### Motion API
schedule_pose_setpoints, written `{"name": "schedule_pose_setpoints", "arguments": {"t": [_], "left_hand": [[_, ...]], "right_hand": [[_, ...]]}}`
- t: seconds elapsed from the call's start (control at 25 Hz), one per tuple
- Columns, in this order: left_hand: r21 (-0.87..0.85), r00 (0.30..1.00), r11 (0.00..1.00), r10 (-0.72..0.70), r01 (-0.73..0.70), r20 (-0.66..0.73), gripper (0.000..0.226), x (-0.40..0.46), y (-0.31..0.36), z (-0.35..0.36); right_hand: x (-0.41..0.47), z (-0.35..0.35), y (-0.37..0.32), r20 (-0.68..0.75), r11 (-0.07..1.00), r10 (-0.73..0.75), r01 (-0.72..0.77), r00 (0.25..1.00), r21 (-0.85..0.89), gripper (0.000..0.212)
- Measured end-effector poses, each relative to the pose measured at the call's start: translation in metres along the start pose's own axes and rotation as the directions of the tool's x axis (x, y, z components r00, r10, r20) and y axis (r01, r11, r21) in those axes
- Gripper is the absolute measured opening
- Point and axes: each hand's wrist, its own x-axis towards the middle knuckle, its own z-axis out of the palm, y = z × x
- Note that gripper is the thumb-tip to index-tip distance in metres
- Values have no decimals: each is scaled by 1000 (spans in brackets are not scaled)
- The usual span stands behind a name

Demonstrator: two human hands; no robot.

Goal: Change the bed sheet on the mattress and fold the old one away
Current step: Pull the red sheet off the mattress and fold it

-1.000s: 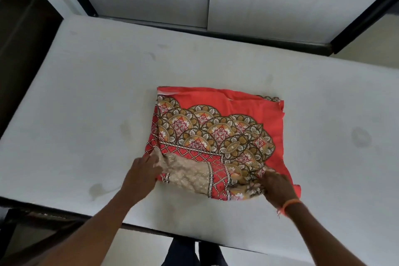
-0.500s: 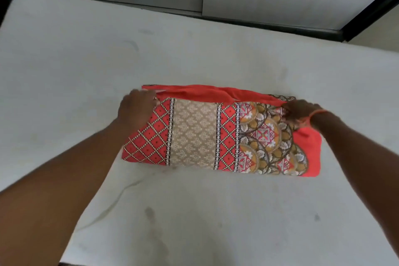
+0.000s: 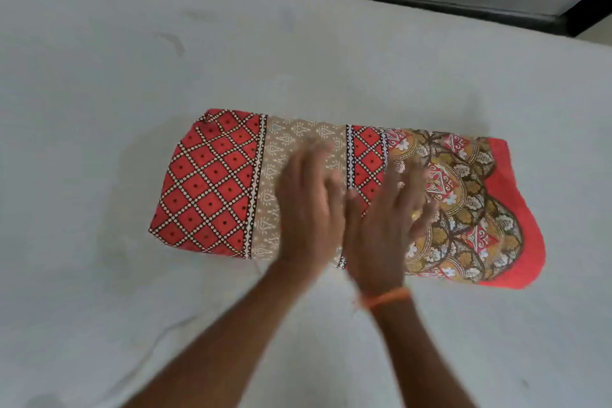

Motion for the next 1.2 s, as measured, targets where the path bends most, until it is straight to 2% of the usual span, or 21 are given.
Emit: {"name": "schedule_pose_setpoints", "arguments": {"t": [0.04,0.08,0.16,0.24,0.32,0.36,0.44,0.52,0.64,0.72,0.8,0.88,0.96,1.08,1.12,1.16,1.2], "left_hand": [[-41,998,999,-3,5,64,40,-20,7,4],[-4,992,1000,-1,2,127,45,-32,1,6],[232,959,968,33,-101,281,55,-35,-28,9],[453,900,856,31,-249,435,64,-27,-50,15],[567,856,770,-52,-294,515,69,-23,-57,25],[617,847,735,-111,-282,519,76,-22,-60,29],[713,856,673,-238,-196,459,96,-12,-71,25],[748,869,661,-339,-52,360,106,11,-86,16],[716,847,682,-462,149,263,106,37,-110,0],[699,825,670,-526,251,208,104,48,-126,-13],[672,811,680,-549,294,201,99,54,-134,-23],[638,822,708,-532,303,201,93,51,-137,-26],[611,836,705,-535,360,124,90,35,-137,-31],[557,775,633,-632,538,-31,97,4,-133,-56],[603,801,621,-597,502,-52,94,-12,-130,-67],[667,889,651,-455,363,-39,86,-33,-126,-72],[712,971,695,-226,101,82,78,-58,-120,-74]], "right_hand": [[-25,4,-2,2,999,-31,31,1000,-18,59],[-36,8,6,5,999,-20,20,1000,-45,59],[-20,11,29,33,991,17,-13,999,-131,63],[10,18,42,119,943,-72,107,990,-317,65],[27,28,49,251,857,-172,270,953,-440,65],[32,31,58,281,829,-180,299,943,-472,69],[42,28,86,246,835,-116,228,962,-500,88],[60,14,120,178,872,4,84,984,-482,102],[78,-10,169,83,887,142,-90,986,-453,97],[87,-23,195,56,909,250,-215,967,-356,94],[92,-27,207,70,918,272,-237,960,-319,92],[93,-24,206,36,895,267,-234,963,-379,88],[87,-19,198,-30,879,285,-274,958,-391,83],[64,-23,194,-173,875,382,-415,908,-249,75],[49,-26,192,-225,883,353,-403,908,-241,73],[31,-28,191,-240,920,240,-299,941,-254,70],[9,-30,191,-177,958,54,-101,983,-270,68]]}}
